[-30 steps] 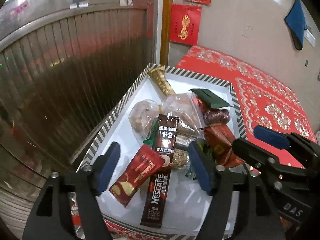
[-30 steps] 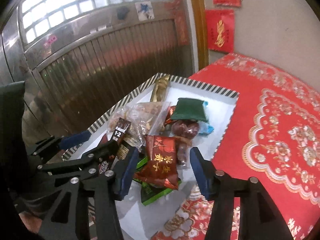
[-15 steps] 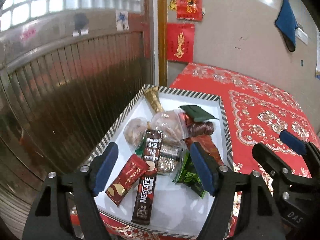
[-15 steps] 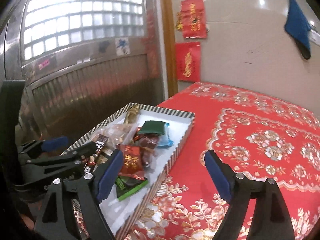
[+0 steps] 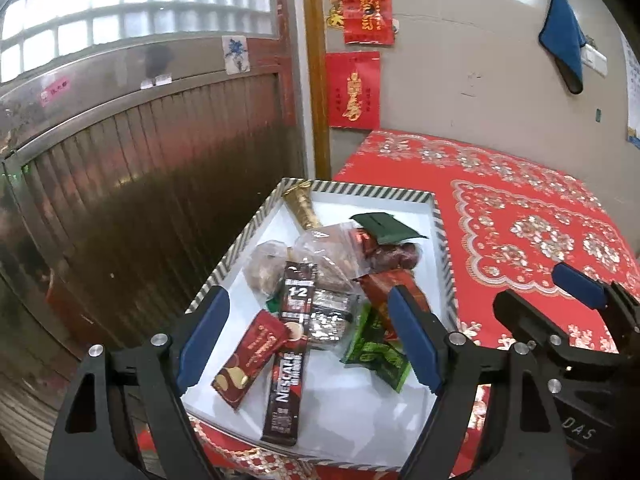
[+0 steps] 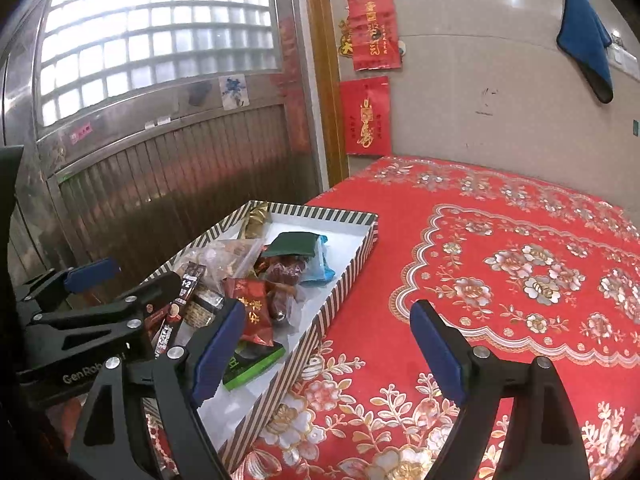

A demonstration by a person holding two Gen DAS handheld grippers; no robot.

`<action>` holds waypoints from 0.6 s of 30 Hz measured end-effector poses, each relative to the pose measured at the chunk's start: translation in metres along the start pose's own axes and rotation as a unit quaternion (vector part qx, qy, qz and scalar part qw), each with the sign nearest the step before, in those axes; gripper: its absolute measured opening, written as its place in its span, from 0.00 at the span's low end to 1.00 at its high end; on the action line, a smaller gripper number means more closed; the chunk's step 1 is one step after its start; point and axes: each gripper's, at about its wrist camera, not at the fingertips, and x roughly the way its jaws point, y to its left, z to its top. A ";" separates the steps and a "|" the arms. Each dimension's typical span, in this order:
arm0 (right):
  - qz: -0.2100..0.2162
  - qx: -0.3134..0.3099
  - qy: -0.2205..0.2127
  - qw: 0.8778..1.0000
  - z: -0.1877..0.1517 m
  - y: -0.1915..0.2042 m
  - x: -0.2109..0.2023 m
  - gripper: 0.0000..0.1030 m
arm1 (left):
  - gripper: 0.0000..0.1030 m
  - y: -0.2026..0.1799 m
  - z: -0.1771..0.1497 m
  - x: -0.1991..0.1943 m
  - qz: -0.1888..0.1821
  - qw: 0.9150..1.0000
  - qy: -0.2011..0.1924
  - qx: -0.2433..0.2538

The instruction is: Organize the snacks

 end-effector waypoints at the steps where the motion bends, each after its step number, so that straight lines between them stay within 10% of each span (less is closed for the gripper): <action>1: 0.001 0.002 0.001 1.000 0.000 0.000 0.001 0.83 | 0.80 0.000 0.000 0.000 0.000 1.000 0.001 0.001; 18: 0.003 -0.021 0.017 1.000 -0.004 0.018 0.013 0.83 | 0.82 0.012 -0.005 0.003 0.025 1.000 0.004 -0.014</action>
